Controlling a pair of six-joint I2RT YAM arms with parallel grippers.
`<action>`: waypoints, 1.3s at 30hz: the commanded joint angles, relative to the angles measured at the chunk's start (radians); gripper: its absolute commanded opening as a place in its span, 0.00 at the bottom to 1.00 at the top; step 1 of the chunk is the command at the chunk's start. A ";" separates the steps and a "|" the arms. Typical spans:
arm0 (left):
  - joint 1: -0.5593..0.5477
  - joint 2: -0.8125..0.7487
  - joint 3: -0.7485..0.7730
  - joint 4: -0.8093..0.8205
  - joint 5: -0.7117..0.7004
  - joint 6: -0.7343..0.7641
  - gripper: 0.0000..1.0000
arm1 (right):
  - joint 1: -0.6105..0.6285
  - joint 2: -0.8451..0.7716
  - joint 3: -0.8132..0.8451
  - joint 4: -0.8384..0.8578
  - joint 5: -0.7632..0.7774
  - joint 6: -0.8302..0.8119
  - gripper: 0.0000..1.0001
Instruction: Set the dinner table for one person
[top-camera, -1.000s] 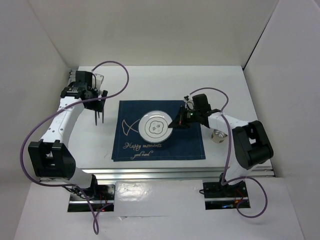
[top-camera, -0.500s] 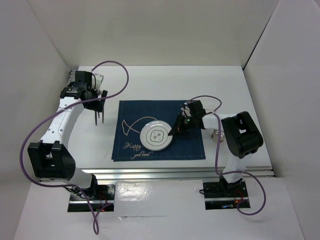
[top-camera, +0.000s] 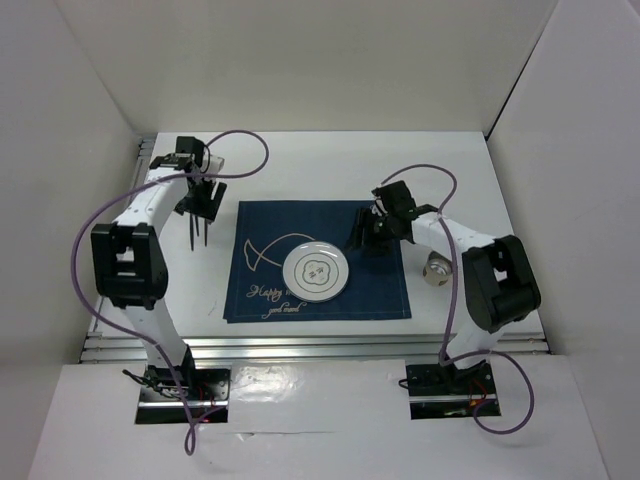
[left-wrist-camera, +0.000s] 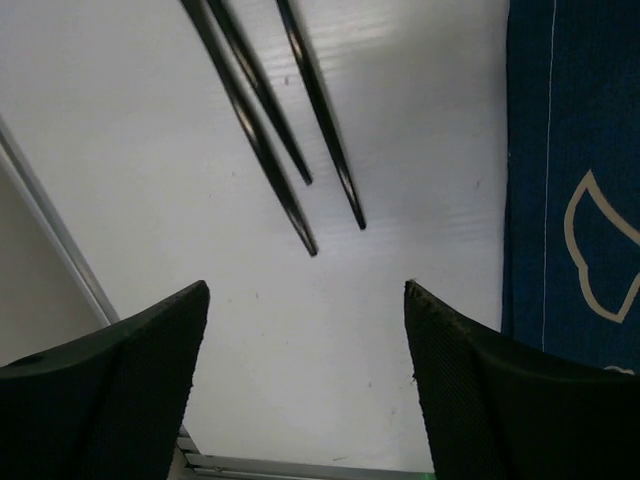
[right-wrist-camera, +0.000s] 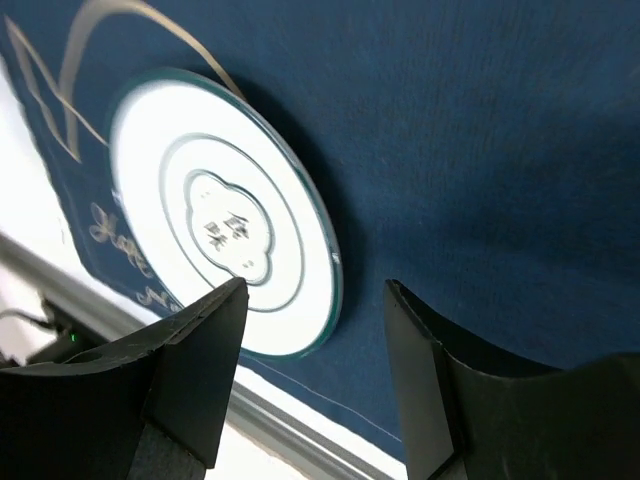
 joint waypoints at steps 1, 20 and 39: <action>0.005 0.149 0.152 -0.018 0.068 0.026 0.82 | 0.012 -0.106 0.085 -0.071 0.121 -0.024 0.64; 0.024 0.590 0.513 -0.047 0.044 -0.098 0.57 | 0.012 -0.073 0.157 -0.071 0.133 -0.056 0.50; 0.054 0.694 0.487 -0.207 0.390 -0.144 0.00 | 0.021 -0.084 0.197 -0.114 0.162 -0.065 0.47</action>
